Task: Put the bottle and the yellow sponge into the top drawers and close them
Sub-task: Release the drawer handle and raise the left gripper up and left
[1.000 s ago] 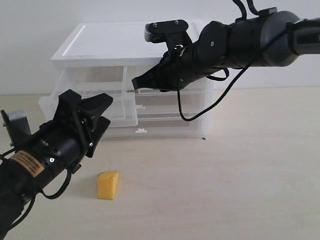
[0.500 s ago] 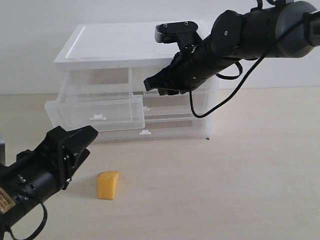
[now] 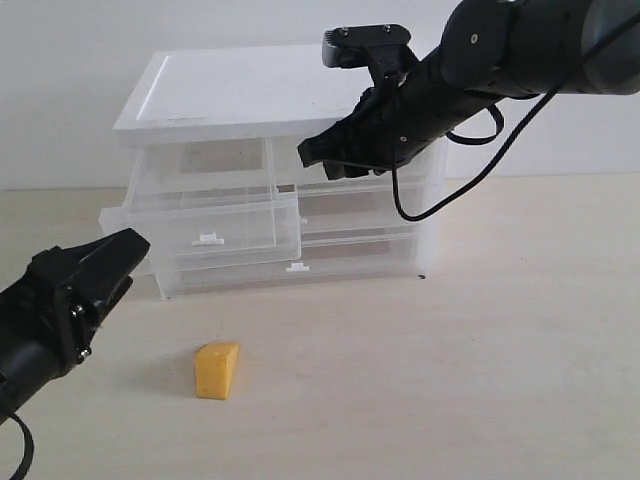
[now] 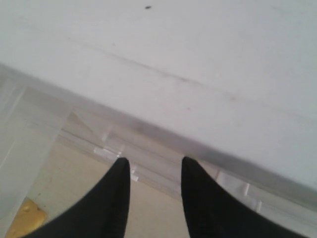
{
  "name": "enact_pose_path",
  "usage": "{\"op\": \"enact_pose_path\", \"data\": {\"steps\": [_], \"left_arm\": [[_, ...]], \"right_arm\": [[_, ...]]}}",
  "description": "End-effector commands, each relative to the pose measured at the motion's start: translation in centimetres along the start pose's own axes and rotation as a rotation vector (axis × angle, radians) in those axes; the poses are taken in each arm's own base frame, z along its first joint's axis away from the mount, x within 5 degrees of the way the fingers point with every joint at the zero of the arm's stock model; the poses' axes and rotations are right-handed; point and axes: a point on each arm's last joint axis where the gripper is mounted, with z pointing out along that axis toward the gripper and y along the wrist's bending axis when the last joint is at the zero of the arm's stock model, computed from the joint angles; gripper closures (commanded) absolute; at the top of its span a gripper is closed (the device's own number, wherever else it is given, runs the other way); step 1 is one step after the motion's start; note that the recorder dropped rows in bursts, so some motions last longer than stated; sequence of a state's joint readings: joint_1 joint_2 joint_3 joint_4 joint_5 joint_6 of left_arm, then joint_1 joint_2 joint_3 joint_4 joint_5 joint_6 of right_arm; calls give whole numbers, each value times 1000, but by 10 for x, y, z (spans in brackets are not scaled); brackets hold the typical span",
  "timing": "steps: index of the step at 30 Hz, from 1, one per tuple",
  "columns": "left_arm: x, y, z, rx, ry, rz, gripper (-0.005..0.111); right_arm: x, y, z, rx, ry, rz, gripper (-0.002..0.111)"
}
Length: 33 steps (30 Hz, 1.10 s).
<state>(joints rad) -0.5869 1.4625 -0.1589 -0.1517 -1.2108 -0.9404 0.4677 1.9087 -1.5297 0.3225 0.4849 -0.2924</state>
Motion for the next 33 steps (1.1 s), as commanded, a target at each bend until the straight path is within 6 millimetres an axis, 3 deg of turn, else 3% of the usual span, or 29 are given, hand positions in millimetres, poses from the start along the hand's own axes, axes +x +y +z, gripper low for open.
{"op": "enact_pose_path", "data": {"steps": [1,8,11,15,21,33], "left_arm": [[-10,2,-4,-45,-98,41,62],[-27,7,-2,-84,-179,173,84],[-38,6,7,-92,-207,260,85],[-49,1,35,-123,-81,436,85],[-86,-2,65,-256,-24,623,85],[-126,-24,91,-309,15,791,85]], "right_arm": [[-1,-7,-3,13,3,-26,76],[-5,-8,-1,24,-40,-28,76],[-6,-8,-3,24,-45,-30,76],[-5,-7,-3,23,-40,-38,76],[-5,-7,-3,23,-38,-53,76],[-7,-8,-3,30,-61,-51,76]]}}
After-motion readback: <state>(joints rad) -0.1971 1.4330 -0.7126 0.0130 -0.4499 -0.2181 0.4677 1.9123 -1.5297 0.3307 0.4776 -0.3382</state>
